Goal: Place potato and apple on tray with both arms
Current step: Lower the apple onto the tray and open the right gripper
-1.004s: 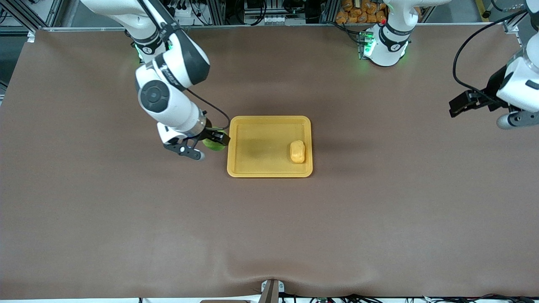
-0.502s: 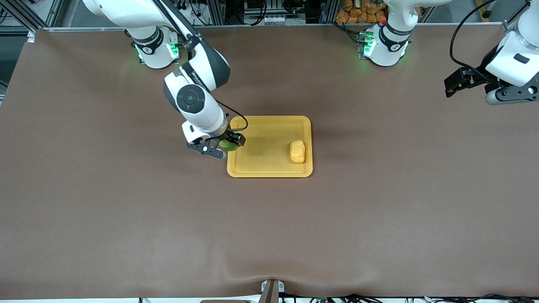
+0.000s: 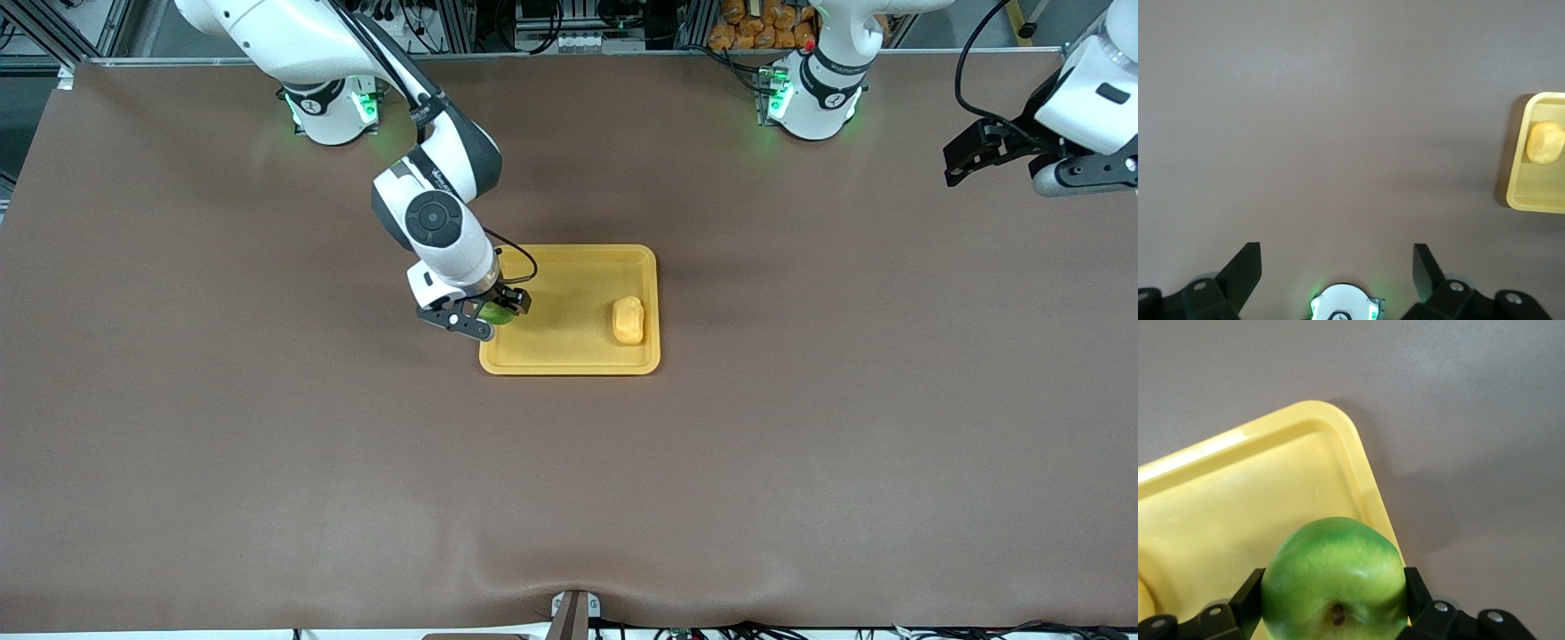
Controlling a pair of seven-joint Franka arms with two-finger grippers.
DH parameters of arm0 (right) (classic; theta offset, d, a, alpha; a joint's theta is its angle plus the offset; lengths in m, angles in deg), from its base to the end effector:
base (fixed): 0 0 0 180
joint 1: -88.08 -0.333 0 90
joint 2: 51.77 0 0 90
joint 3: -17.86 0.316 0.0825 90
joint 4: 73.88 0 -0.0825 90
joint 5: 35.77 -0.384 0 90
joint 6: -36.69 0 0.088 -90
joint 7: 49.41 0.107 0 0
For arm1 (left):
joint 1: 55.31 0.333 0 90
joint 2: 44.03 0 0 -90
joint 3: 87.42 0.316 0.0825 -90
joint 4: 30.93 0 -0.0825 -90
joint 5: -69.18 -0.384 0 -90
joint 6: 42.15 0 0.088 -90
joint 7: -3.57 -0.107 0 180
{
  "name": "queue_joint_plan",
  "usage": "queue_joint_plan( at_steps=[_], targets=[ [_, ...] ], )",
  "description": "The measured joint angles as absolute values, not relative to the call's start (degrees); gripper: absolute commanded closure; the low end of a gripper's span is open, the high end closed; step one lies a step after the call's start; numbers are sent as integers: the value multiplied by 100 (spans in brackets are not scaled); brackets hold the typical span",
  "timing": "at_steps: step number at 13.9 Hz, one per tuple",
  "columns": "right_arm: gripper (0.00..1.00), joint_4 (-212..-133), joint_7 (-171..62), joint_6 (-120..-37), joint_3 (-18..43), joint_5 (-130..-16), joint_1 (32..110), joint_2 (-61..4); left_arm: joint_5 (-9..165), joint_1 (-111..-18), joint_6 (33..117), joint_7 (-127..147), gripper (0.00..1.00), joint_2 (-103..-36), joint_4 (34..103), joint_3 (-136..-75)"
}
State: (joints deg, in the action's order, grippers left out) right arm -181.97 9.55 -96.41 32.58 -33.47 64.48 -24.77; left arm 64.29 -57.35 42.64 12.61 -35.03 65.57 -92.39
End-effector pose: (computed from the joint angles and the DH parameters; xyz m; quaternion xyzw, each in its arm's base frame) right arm 0.5015 0.3842 0.2622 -0.9830 0.1780 0.0387 0.0217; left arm 0.4921 -0.0544 0.6464 -0.9983 -0.0212 0.0168 0.0522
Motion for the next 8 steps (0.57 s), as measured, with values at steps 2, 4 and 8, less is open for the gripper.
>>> queue_joint_plan(
  at_steps=[2,4,8],
  targets=[
    [100,-18197,1084,-9767,3257,-3280,6382,-2343,6486,-5765,4250,1257,0,-3471,6560,-9184],
    [100,-18197,1188,-9861,3256,-3234,6344,-2235,6579,-5786,4248,1257,0,-3463,6561,-9179],
    [91,-18194,1239,-9912,3247,-3206,6314,-2084,6603,-5808,4248,1257,0,-3463,6566,-9165]
  ],
)
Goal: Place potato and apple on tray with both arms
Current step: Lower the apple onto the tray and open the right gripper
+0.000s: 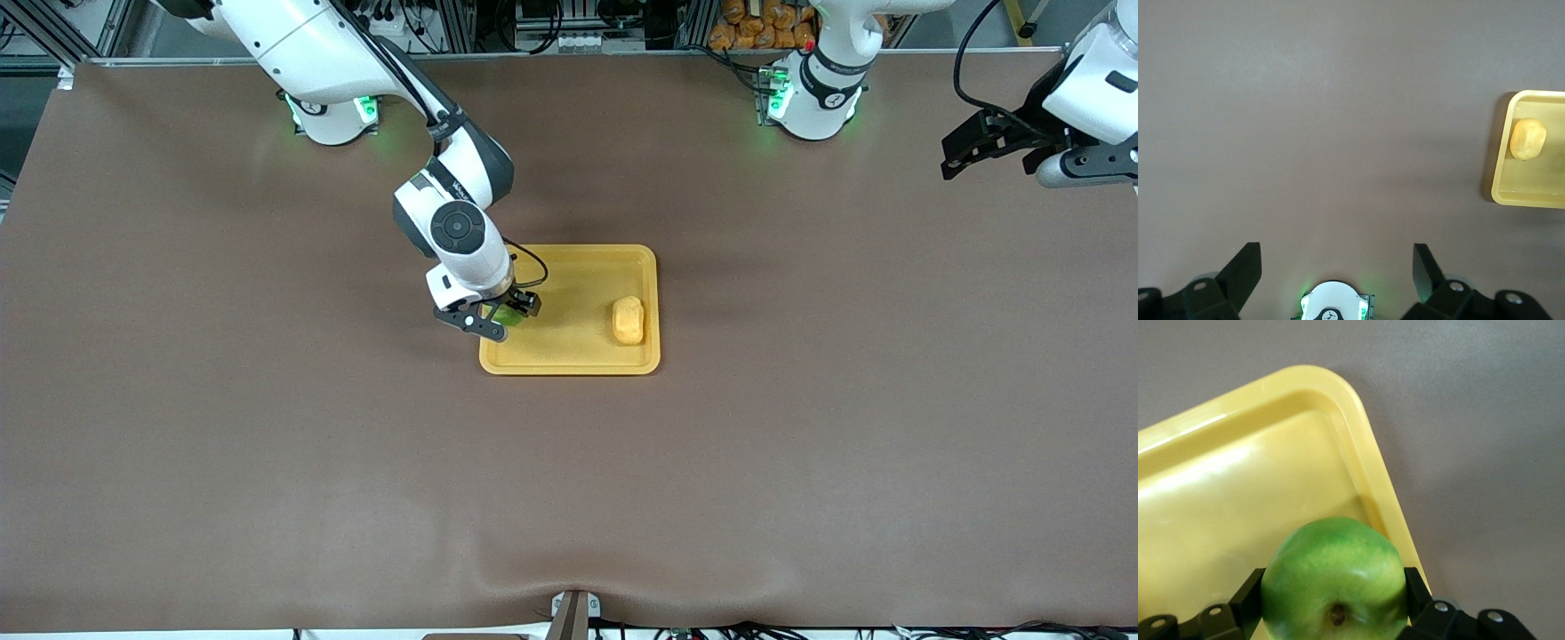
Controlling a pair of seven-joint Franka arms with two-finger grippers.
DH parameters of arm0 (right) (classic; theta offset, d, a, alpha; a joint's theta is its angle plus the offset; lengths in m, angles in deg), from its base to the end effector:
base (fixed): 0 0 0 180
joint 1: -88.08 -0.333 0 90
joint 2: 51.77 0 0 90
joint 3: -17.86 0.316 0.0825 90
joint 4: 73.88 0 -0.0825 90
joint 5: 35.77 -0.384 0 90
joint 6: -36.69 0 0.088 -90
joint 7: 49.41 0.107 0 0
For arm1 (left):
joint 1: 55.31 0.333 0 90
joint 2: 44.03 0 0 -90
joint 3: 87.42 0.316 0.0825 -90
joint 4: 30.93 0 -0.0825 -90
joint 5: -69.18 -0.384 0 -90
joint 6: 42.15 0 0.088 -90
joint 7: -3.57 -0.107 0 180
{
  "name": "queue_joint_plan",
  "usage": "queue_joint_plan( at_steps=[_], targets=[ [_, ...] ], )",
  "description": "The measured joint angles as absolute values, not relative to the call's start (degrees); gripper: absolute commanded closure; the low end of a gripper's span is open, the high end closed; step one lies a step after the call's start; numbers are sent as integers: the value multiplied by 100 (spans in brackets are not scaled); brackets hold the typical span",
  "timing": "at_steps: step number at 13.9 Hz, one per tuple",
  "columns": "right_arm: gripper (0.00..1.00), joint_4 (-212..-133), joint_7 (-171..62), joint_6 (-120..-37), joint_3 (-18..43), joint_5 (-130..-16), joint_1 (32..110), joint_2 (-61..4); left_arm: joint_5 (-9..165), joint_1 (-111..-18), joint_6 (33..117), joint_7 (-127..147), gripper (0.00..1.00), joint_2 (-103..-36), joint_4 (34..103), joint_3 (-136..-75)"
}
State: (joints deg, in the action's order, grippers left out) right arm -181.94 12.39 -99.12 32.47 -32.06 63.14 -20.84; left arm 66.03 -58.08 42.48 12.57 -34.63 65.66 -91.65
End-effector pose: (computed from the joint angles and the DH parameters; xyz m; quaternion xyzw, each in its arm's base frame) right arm 0.4921 0.3952 0.2242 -0.9815 0.1854 0.0450 0.0133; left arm 0.4892 -0.0571 0.6486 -0.9990 -0.0200 0.0177 0.0362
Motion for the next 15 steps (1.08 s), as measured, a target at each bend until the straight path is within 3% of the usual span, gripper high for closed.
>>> queue_joint_plan(
  at_steps=[1,2,3,10,15],
  targets=[
    [75,-18190,1261,-9924,3245,-3205,6313,-2056,6604,-5808,4248,1257,0,-3463,6572,-9159],
    [31,-18174,1317,-9939,3244,-3204,6312,-2025,6606,-5807,4248,1257,0,-3463,6578,-9154],
    [0,-18155,1368,-9958,3244,-3203,6309,-1993,6607,-5807,4248,1257,0,-3463,6581,-9154],
    [0,-17976,1468,-9858,3212,-3104,6283,-1937,6609,-5808,4248,1257,0,-3463,6584,-9154],
    [0,-17417,1494,-8705,3141,-3103,6406,-2193,6609,-5802,4248,1257,0,-3461,6580,-9150]
  ],
)
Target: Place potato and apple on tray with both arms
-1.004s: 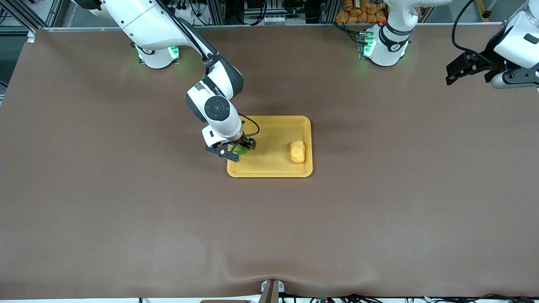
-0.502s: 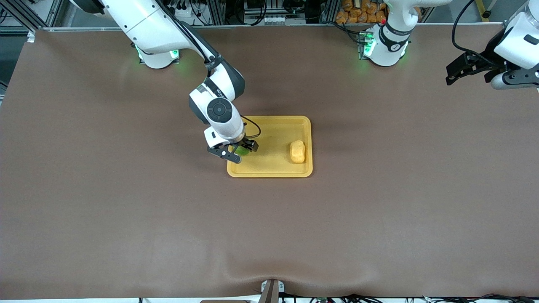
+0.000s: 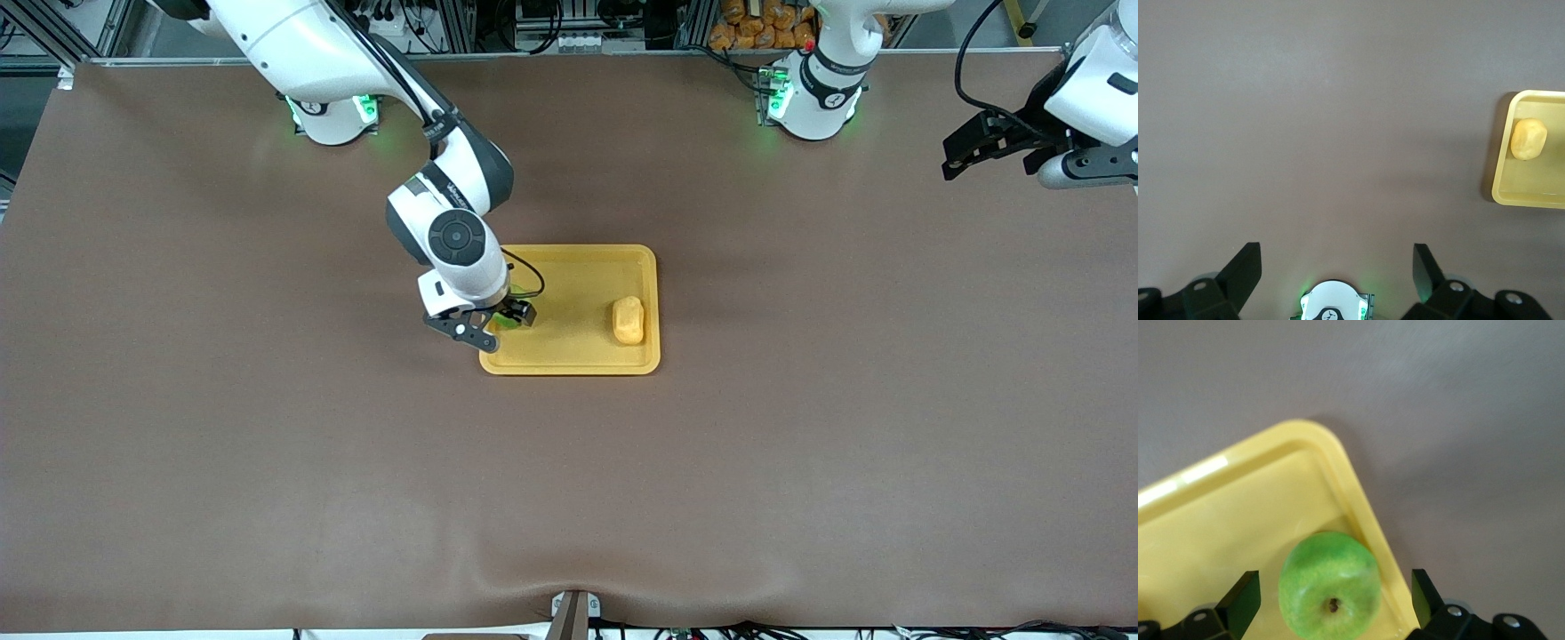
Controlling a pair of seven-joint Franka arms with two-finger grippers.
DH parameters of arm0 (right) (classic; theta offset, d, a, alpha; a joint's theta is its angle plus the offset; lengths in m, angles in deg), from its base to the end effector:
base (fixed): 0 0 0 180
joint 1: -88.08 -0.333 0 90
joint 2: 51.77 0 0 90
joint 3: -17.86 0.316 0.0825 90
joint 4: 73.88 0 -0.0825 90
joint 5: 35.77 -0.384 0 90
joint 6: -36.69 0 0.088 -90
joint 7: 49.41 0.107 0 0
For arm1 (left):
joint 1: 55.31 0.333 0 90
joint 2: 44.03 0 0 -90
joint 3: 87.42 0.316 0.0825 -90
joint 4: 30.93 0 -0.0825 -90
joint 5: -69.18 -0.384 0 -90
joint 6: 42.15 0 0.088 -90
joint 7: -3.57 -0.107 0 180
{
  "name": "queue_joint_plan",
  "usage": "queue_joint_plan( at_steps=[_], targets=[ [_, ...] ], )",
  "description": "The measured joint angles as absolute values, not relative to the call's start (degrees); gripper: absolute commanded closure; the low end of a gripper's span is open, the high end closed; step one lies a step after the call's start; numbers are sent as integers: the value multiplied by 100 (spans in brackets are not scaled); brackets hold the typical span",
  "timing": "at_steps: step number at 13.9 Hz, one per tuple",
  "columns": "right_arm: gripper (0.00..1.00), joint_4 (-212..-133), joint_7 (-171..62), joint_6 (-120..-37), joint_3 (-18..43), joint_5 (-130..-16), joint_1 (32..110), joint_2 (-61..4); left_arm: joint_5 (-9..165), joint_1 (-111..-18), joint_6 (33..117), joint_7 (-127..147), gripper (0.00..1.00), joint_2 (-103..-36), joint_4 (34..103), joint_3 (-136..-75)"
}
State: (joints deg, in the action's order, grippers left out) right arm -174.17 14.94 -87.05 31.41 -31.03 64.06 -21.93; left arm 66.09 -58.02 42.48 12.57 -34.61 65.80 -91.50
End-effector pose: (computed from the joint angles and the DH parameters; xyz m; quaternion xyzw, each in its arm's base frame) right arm 0.5265 0.3846 0.2735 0.9742 -0.2192 -0.0501 0.0208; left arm 0.4893 -0.0552 0.6477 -0.9989 -0.0218 0.0189 0.0356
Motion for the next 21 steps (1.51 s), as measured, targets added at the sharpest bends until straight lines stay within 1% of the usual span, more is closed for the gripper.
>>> queue_joint_plan(
  at_steps=[7,10,14,16,18,21],
  targets=[
    [0,-16754,1520,-6938,3146,-3123,6946,-2793,6609,-5815,4255,1258,0,-3446,6568,-9226],
    [0,-16235,1543,-5847,3138,-3245,7263,-2890,6609,-5817,4257,1258,0,-3423,6560,-9250],
    [0,-15527,1403,-4800,3139,-3339,7751,-2900,6609,-5816,4274,1258,0,-3411,6561,-9250],
    [0,-15216,1180,-4508,3139,-3336,7780,-2909,6609,-5816,4280,1258,0,-3411,6561,-9250],
    [0,-15035,833,-4429,3137,-3334,7866,-2958,6609,-5816,4292,1258,0,-3411,6561,-9250],
    [0,-14830,128,-4345,3142,-3339,8224,-3036,6609,-5816,4330,1258,0,-3411,6562,-9250]
  ],
)
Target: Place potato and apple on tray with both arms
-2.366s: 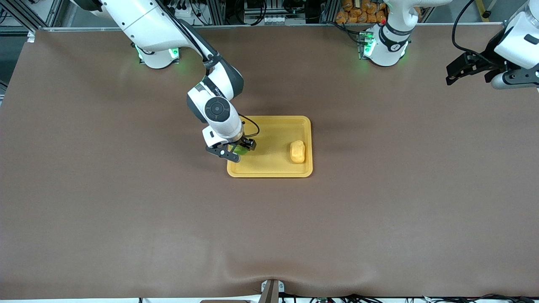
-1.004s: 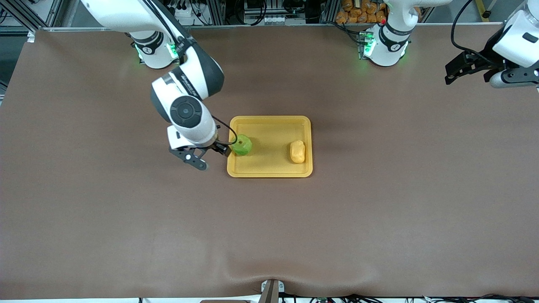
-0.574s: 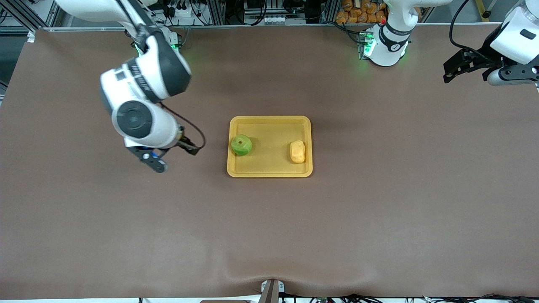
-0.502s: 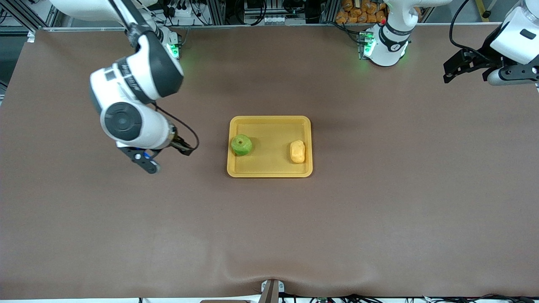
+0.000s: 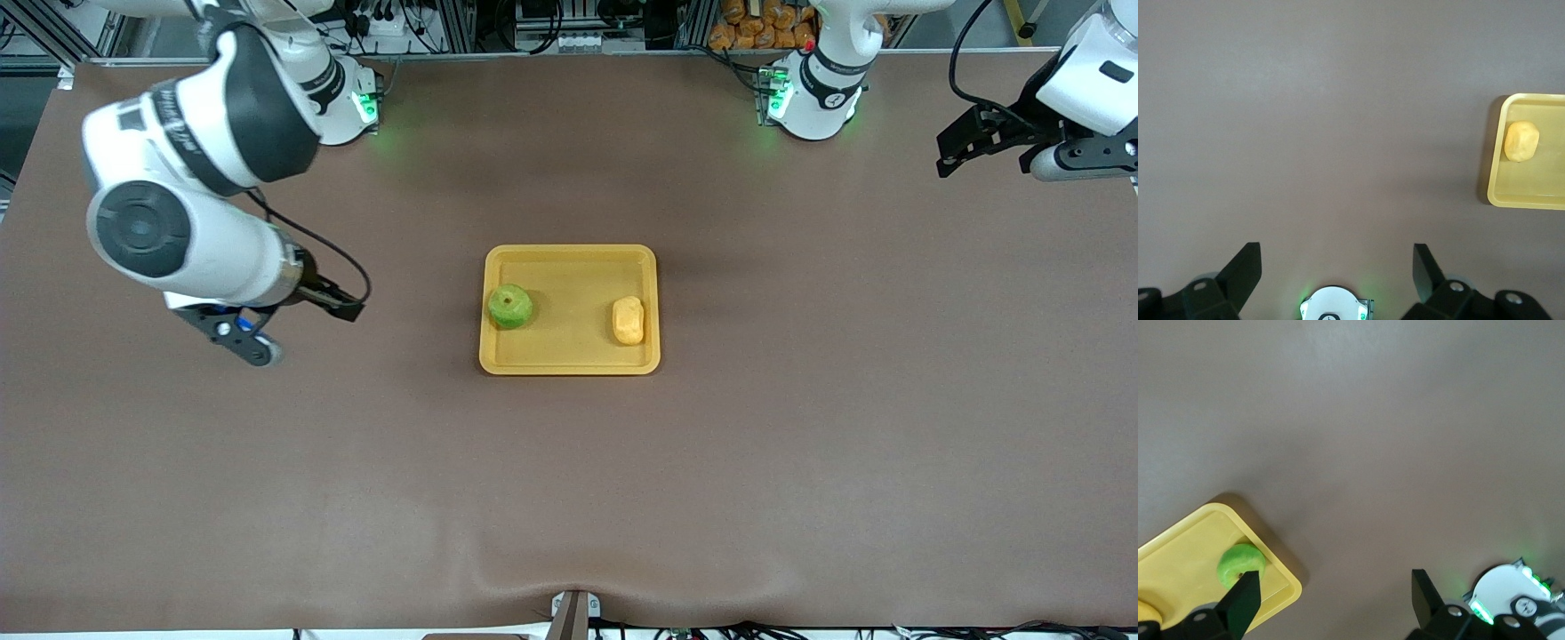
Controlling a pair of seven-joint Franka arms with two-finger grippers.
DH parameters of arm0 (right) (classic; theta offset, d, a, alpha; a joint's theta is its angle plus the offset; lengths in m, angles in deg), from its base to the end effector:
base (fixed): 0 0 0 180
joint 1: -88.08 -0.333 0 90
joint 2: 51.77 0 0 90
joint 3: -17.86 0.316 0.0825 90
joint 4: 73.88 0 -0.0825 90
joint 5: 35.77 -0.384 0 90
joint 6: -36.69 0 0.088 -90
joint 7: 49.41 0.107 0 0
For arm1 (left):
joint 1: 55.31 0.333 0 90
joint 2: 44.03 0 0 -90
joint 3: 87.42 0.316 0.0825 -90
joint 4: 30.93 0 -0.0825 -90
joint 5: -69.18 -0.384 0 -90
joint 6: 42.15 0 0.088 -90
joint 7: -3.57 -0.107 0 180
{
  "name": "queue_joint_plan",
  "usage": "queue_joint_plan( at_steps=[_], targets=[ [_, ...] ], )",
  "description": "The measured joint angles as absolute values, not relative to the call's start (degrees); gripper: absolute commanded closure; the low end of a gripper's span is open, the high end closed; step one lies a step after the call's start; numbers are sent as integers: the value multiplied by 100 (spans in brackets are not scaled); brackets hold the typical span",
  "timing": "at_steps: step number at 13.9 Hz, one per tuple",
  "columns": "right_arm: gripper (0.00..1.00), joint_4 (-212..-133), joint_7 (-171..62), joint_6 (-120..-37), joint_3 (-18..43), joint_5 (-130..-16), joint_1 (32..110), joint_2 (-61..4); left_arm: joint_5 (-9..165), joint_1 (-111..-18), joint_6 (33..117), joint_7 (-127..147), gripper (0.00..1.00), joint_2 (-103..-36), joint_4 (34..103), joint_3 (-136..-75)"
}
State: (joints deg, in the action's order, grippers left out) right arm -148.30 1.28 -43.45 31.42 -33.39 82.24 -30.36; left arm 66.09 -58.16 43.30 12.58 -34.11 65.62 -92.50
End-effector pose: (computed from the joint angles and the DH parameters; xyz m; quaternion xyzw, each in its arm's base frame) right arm 0.6104 0.1821 0.5184 0.9535 -0.2702 -0.1207 0.0569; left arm 0.4869 -0.0659 0.6545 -0.9993 -0.0120 0.0054 0.0357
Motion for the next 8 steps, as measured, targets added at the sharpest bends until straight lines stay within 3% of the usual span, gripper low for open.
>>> queue_joint_plan(
  at_steps=[8],
  targets=[
    [0,-14099,-2013,-4000,3006,-3343,8962,-3065,6609,-5825,4330,1258,0,-3411,6576,-9284]
  ],
)
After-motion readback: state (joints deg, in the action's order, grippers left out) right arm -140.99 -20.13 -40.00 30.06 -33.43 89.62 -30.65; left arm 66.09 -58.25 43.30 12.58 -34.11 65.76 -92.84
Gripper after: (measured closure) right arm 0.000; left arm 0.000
